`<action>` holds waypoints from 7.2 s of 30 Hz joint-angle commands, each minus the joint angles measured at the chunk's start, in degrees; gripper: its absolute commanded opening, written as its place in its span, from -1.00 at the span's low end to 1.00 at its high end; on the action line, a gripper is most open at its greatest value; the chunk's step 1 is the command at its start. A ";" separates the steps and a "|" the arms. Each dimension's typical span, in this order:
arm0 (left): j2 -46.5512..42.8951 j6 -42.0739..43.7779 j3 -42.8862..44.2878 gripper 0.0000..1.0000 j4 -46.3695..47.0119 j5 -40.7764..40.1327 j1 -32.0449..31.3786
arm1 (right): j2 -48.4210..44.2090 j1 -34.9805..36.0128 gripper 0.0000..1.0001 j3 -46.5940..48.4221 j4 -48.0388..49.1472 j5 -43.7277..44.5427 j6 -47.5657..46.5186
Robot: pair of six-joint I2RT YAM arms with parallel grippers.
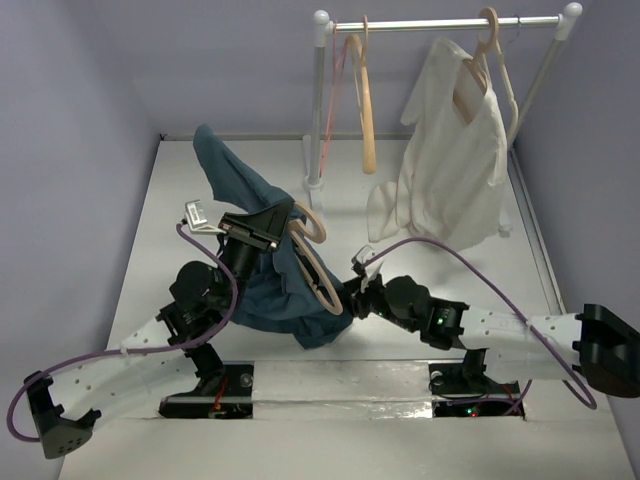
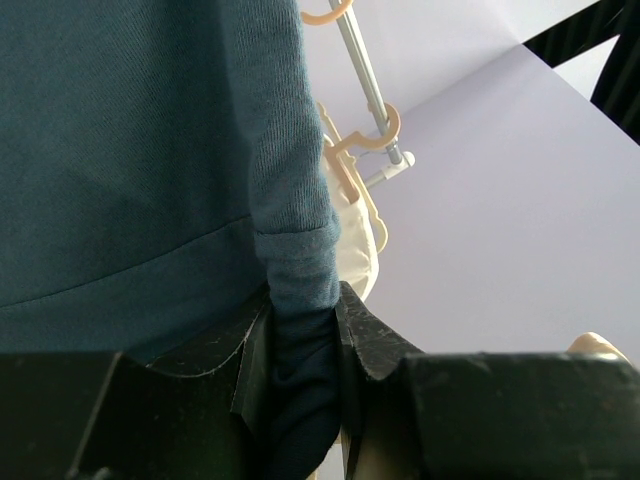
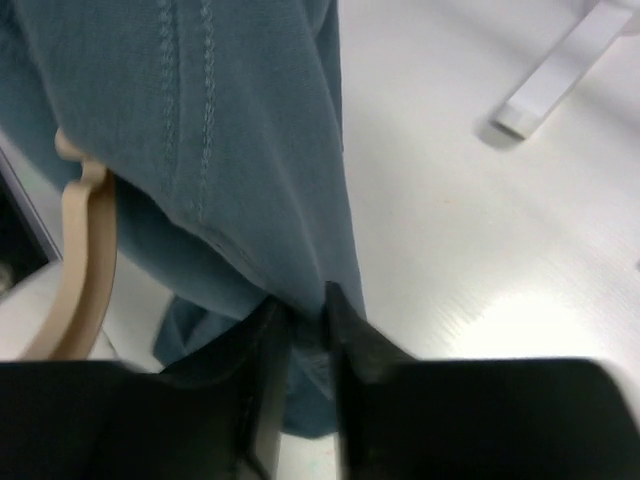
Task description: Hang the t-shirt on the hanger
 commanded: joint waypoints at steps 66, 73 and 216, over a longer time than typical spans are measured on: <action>1.53 0.75 -3.25 -1.00 18.49 -1.05 3.10 | 2.42 14.01 0.09 28.78 -33.85 13.07 7.79; 0.65 -1.97 -5.44 -1.00 16.64 -0.08 3.10 | 0.22 14.01 -0.10 28.96 -27.35 14.57 4.72; -4.44 0.12 -7.56 -1.00 9.34 -5.97 3.10 | -5.05 10.67 -1.00 28.44 -33.31 1.14 11.20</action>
